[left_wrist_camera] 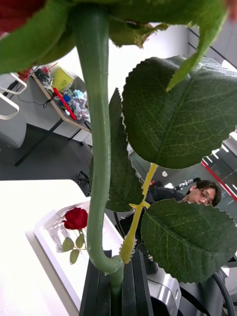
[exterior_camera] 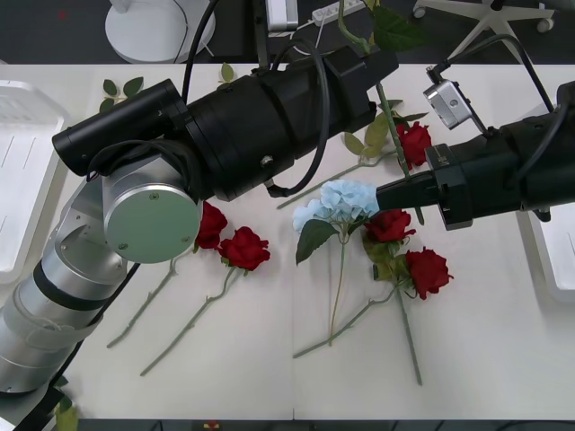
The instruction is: Place the red flowers into the right box and the blue flowers into the left box. If a person shows an open palm, hand one flower to the person first, then continue sorting.
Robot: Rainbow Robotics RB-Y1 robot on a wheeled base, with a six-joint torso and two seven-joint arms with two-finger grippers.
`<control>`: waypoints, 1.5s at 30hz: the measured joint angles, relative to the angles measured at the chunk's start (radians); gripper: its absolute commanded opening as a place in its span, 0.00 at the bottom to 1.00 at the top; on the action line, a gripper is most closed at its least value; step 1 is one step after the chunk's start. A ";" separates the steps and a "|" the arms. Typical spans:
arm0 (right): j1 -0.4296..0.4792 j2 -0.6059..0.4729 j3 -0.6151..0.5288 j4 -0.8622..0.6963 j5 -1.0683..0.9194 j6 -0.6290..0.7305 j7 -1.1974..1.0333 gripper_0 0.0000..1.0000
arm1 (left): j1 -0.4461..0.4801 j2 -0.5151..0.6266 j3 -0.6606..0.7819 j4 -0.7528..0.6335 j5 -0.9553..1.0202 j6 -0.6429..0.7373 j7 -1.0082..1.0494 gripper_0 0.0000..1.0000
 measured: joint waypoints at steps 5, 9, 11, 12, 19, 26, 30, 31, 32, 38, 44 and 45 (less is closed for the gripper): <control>0.000 0.000 0.000 0.000 0.000 -0.002 -0.005 0.00 | 0.000 0.000 0.000 0.000 0.000 0.000 0.000 1.00; 0.000 0.000 0.000 0.000 0.000 -0.008 -0.015 0.00 | 0.000 0.000 0.000 0.000 0.000 0.000 0.000 1.00; 0.000 0.000 0.000 0.000 0.000 -0.012 -0.015 0.00 | 0.000 0.000 0.000 0.000 0.000 0.000 0.000 1.00; 0.000 0.000 0.000 0.000 0.000 -0.012 -0.015 0.00 | 0.000 0.000 0.000 0.000 0.000 0.000 0.000 1.00; 0.000 0.000 0.000 0.000 0.000 -0.014 -0.016 0.00 | 0.000 0.000 0.000 0.000 0.000 0.000 0.000 1.00; 0.000 -0.001 -0.001 0.000 0.042 -0.010 -0.028 0.00 | 0.000 0.000 0.000 0.000 0.000 0.000 0.000 1.00; 0.000 -0.020 -0.004 0.000 0.111 0.025 -0.069 0.00 | 0.000 0.000 0.000 0.000 0.000 0.000 0.000 1.00; 0.000 -0.028 -0.004 0.001 0.123 0.034 -0.087 0.00 | 0.000 0.000 0.000 0.000 0.000 0.000 0.000 1.00; 0.000 -0.036 -0.007 0.002 0.138 0.045 -0.108 0.00 | 0.000 0.000 0.000 0.001 0.000 0.000 0.000 1.00; -0.002 -0.074 -0.062 0.056 0.269 0.157 -0.182 0.00 | 0.000 0.009 0.003 0.001 -0.001 -0.009 0.000 1.00; -0.027 -0.143 -0.124 0.187 0.372 0.312 -0.250 0.00 | 0.001 0.083 0.130 -0.029 0.066 0.251 0.000 1.00; -0.032 -0.158 -0.133 0.213 0.382 0.331 -0.251 0.00 | 0.001 0.098 0.170 -0.028 0.097 0.311 0.000 1.00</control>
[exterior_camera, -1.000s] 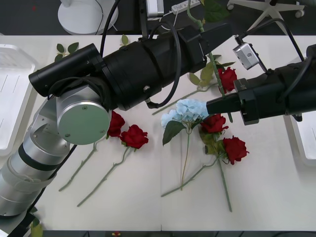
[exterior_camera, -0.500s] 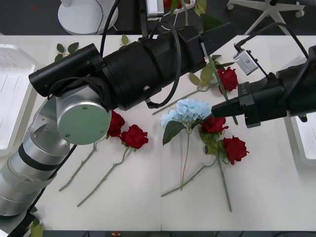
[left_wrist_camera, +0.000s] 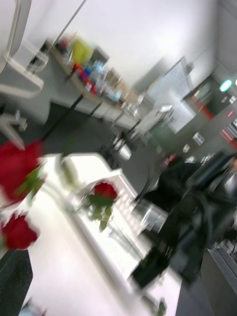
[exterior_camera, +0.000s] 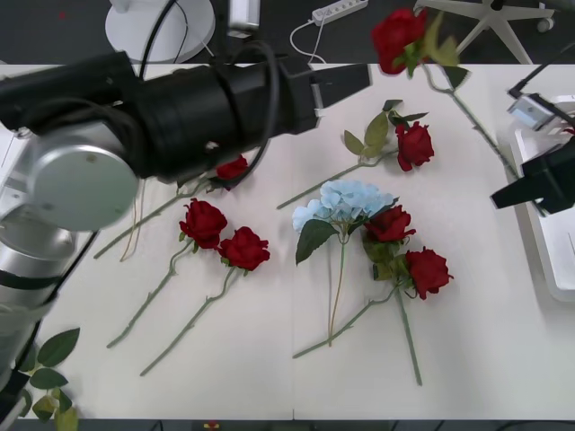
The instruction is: Place the red flowers into the right box and the blue flowers into the left box. If a person shows an open palm, hand one flower to the person first, then continue sorting.
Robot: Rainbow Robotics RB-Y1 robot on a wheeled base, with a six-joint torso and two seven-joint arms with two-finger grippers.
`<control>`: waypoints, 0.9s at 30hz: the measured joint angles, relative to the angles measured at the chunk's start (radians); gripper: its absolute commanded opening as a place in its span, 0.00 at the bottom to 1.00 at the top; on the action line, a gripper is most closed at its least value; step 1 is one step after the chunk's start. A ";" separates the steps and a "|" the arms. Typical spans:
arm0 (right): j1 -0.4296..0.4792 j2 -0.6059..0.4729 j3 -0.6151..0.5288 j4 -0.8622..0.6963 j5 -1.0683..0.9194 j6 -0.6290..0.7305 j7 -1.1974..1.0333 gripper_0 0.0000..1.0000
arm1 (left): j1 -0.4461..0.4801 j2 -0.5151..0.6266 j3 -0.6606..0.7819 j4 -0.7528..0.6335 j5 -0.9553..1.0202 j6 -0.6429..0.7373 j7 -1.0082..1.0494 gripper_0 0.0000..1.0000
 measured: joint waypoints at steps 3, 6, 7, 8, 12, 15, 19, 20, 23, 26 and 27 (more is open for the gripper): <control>-0.013 -0.038 -0.031 0.086 0.040 0.050 0.000 0.00 | 0.002 0.045 0.110 0.015 0.086 0.125 0.000 1.00; -0.015 -0.076 -0.054 0.159 0.090 0.075 0.000 0.00 | 0.002 0.087 0.180 0.080 0.157 0.202 0.000 1.00; -0.015 -0.090 -0.056 0.178 0.109 0.081 0.000 0.00 | 0.002 0.100 0.192 0.105 0.162 0.221 0.000 1.00; -0.015 -0.104 -0.057 0.198 0.134 0.085 0.000 0.00 | 0.002 0.113 0.198 0.130 0.162 0.237 0.000 1.00; -0.015 -0.144 -0.057 0.276 0.245 0.088 0.001 0.00 | 0.003 0.157 0.202 0.225 0.133 0.255 0.000 1.00; -0.015 -0.153 -0.057 0.348 0.317 0.088 0.002 0.00 | 0.003 0.181 0.202 0.289 0.072 0.255 0.000 1.00; -0.015 -0.153 -0.057 0.442 0.388 0.069 0.021 0.00 | 0.003 0.211 0.202 0.364 0.002 0.255 0.000 1.00; -0.013 -0.153 -0.057 0.459 0.403 0.054 0.041 0.00 | 0.003 0.219 0.202 0.376 -0.009 0.255 0.000 1.00; 0.010 -0.153 -0.057 0.492 0.424 -0.029 0.121 0.00 | 0.003 0.247 0.202 0.409 -0.051 0.267 0.000 1.00; 0.051 -0.153 -0.057 0.512 0.432 -0.104 0.156 0.00 | 0.003 0.279 0.200 0.418 -0.107 0.324 0.000 1.00; 0.064 -0.153 -0.057 0.518 0.440 -0.120 0.156 0.00 | 0.003 0.291 0.198 0.419 -0.126 0.339 0.000 1.00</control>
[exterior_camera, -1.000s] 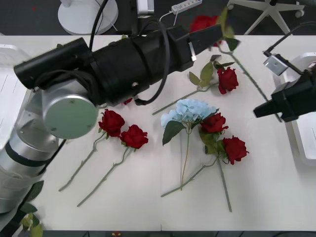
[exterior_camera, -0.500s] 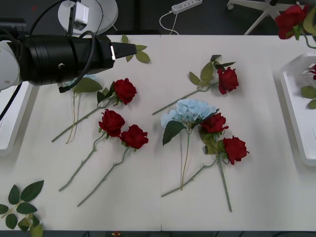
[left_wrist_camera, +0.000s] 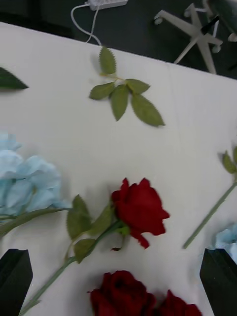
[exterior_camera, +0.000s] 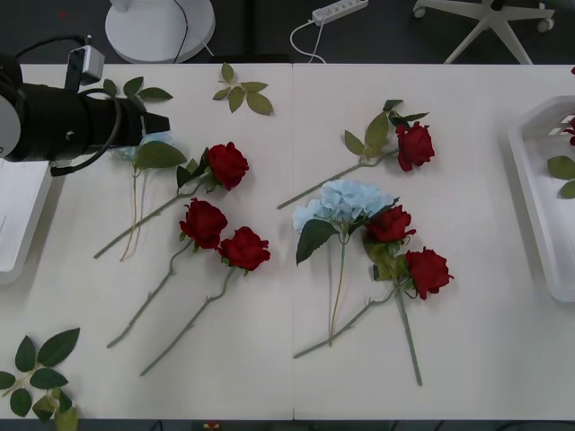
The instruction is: Place the red flowers into the right box and the blue flowers into the left box. If a person shows an open palm, hand one flower to the person first, then continue sorting.
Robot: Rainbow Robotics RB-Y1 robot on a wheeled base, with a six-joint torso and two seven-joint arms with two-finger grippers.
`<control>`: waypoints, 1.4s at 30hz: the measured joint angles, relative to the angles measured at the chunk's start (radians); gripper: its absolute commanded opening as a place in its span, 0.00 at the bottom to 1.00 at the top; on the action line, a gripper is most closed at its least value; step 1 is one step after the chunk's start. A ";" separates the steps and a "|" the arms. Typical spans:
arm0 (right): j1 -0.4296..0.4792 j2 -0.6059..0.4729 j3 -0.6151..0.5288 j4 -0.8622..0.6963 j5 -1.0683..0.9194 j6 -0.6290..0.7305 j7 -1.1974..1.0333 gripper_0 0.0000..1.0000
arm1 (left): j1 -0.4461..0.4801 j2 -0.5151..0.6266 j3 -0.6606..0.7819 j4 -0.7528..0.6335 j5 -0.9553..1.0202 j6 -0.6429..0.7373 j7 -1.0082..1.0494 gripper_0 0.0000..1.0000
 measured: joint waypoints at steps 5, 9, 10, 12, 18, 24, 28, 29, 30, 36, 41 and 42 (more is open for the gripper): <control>0.024 0.020 0.000 0.054 0.088 -0.064 0.000 0.00 | 0.000 0.051 -0.034 0.010 -0.064 0.039 0.000 1.00; 0.024 0.050 0.000 0.101 0.134 -0.098 0.000 0.00 | 0.000 0.068 -0.061 0.052 -0.074 0.039 0.000 1.00; 0.024 0.058 0.000 0.110 0.143 -0.106 0.000 0.00 | 0.000 0.069 -0.067 0.068 -0.076 0.038 0.000 1.00; 0.024 0.071 0.000 0.125 0.153 -0.121 0.000 0.00 | 0.000 0.069 -0.084 0.101 -0.080 0.025 0.000 1.00; 0.024 0.113 0.000 0.178 0.188 -0.177 0.000 0.00 | -0.013 0.069 -0.184 0.229 -0.088 -0.097 0.000 1.00; 0.024 0.154 0.000 0.226 0.220 -0.240 0.000 0.00 | -0.069 0.068 -0.270 0.343 -0.098 -0.114 0.000 1.00; 0.024 0.176 0.000 0.238 0.240 -0.255 0.000 0.00 | -0.113 0.056 -0.294 0.417 -0.107 -0.120 0.000 1.00; 0.024 0.179 0.000 0.238 0.244 -0.258 0.000 0.01 | -0.123 0.049 -0.298 0.437 -0.110 -0.129 0.000 1.00; 0.024 0.181 0.000 0.238 0.248 -0.264 0.000 0.12 | -0.133 0.039 -0.302 0.460 -0.115 -0.143 0.000 1.00; 0.024 0.183 0.000 0.239 0.266 -0.283 0.000 0.62 | -0.187 -0.012 -0.357 0.584 -0.139 -0.210 0.000 1.00; 0.024 0.183 0.000 0.239 0.270 -0.286 0.000 0.75 | -0.217 -0.034 -0.413 0.625 -0.150 -0.215 0.000 1.00; 0.024 0.183 -0.001 0.239 0.270 -0.286 0.000 0.76 | -0.220 -0.037 -0.421 0.629 -0.155 -0.215 0.000 1.00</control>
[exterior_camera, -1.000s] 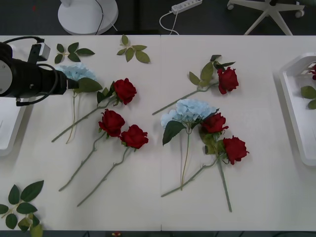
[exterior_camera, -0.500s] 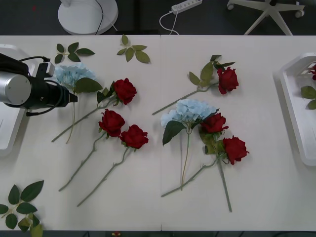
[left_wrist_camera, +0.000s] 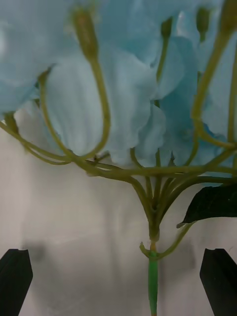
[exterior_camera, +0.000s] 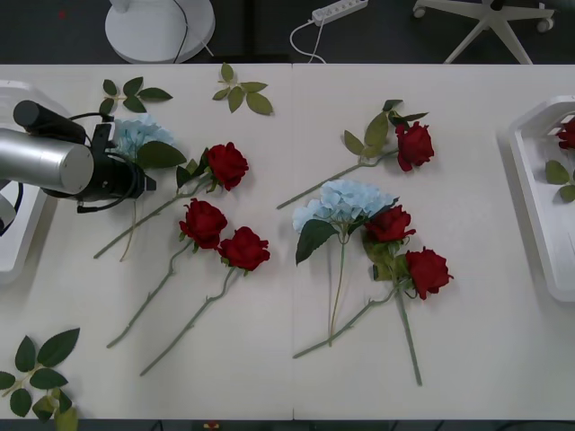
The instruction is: Place the red flowers into the right box and the blue flowers into the left box. If a person shows an open palm, hand one flower to the person first, then continue sorting.
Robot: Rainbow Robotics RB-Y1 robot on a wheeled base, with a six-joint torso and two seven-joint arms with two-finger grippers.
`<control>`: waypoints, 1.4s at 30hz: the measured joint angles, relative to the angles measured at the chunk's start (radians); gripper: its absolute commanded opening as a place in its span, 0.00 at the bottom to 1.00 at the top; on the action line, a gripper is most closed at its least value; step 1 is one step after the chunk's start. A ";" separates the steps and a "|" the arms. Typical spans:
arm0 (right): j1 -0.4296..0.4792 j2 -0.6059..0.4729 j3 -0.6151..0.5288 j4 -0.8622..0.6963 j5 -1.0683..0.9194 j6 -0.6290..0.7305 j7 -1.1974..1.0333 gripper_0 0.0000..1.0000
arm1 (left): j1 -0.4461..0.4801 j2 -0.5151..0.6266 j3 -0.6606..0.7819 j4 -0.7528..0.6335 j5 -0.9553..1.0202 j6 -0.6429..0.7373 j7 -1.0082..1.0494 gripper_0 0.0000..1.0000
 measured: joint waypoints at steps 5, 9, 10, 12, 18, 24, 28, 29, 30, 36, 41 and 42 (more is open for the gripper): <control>-0.003 -0.005 -0.018 -0.005 -0.036 0.073 0.000 0.79 | -0.009 -0.016 -0.015 0.024 -0.028 -0.004 0.000 1.00; -0.003 -0.018 -0.063 -0.048 -0.092 0.178 0.000 0.81 | -0.024 -0.024 -0.015 0.048 -0.037 -0.004 0.000 1.00; -0.003 -0.021 -0.078 -0.067 -0.104 0.206 0.000 0.81 | -0.027 -0.025 -0.015 0.052 -0.039 -0.004 0.000 1.00; -0.003 -0.028 -0.107 -0.118 -0.131 0.258 -0.009 0.82 | -0.030 -0.026 -0.015 0.056 -0.040 -0.004 0.000 0.63; -0.003 -0.051 -0.136 -0.311 -0.243 0.377 -0.301 0.83 | -0.032 -0.026 -0.015 0.063 -0.044 -0.005 0.000 0.00; -0.003 -0.052 -0.122 -0.506 -0.408 0.414 -0.671 0.86 | -0.033 -0.026 -0.015 0.064 -0.044 -0.005 -0.001 0.00; -0.003 -0.053 -0.075 -0.661 -0.465 0.411 -0.940 0.89 | -0.033 -0.026 -0.015 0.065 -0.044 -0.011 -0.001 0.00; -0.003 -0.053 -0.060 -0.701 -0.474 0.409 -0.997 0.89 | -0.033 -0.026 -0.015 0.065 -0.044 -0.012 -0.001 0.00; -0.003 -0.054 -0.045 -0.740 -0.479 0.405 -1.059 0.90 | -0.033 -0.026 -0.015 0.066 -0.044 -0.014 -0.001 0.00; -0.003 -0.054 0.062 -0.953 -0.504 0.289 -1.403 0.93 | -0.033 -0.018 -0.015 0.051 -0.038 -0.020 -0.001 0.00; -0.003 -0.055 0.147 -1.082 -0.497 0.211 -1.681 0.92 | -0.033 0.057 -0.005 -0.086 -0.028 0.096 -0.001 0.00; -0.003 -0.055 0.161 -1.105 -0.484 0.206 -1.681 0.92 | -0.033 0.082 0.008 -0.127 -0.027 0.149 -0.001 0.00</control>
